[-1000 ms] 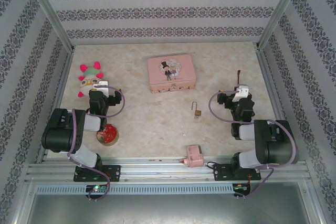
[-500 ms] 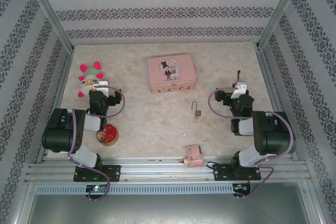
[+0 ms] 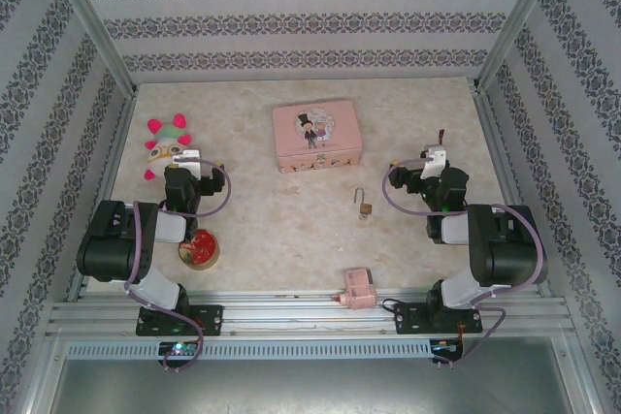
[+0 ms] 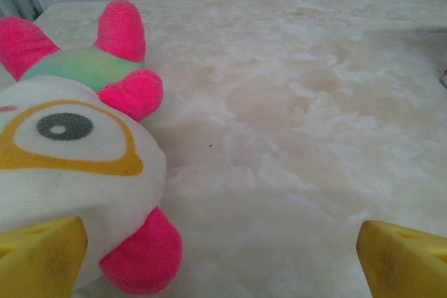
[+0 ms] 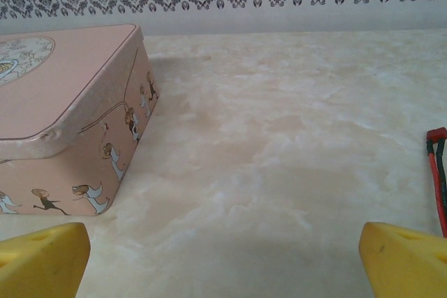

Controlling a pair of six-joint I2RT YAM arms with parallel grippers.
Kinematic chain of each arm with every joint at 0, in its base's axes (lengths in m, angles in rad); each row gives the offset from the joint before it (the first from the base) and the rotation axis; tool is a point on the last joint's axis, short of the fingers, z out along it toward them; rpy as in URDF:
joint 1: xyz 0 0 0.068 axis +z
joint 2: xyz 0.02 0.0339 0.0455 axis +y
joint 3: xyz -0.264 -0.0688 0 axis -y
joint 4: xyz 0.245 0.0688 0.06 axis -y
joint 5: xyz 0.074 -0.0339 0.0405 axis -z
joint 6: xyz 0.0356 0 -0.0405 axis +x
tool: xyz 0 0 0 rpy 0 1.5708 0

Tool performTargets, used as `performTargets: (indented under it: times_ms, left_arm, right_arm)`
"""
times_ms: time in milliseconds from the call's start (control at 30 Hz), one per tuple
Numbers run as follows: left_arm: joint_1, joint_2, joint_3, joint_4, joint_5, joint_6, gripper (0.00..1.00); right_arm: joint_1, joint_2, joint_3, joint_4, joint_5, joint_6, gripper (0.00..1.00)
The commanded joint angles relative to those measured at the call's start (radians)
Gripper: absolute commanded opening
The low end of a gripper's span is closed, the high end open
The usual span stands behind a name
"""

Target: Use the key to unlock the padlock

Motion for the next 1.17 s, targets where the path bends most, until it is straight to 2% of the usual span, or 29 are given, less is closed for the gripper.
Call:
performTargets:
  times_ms: [0, 167, 1133]
  left_arm:
    - [-0.005, 0.004, 0.016, 0.002, 0.008, 0.014, 0.99]
    - [-0.005, 0.004, 0.016, 0.002, 0.008, 0.014, 0.99]
    - [-0.005, 0.004, 0.017, 0.001, 0.005, 0.008, 0.99]
  right_arm:
    - [0.000, 0.005, 0.012, 0.006, -0.031, -0.014, 0.98]
    - [0.003, 0.005, 0.012, 0.006, -0.001, -0.011, 0.98]
    - [0.004, 0.003, 0.012, 0.005, 0.002, -0.012, 0.98]
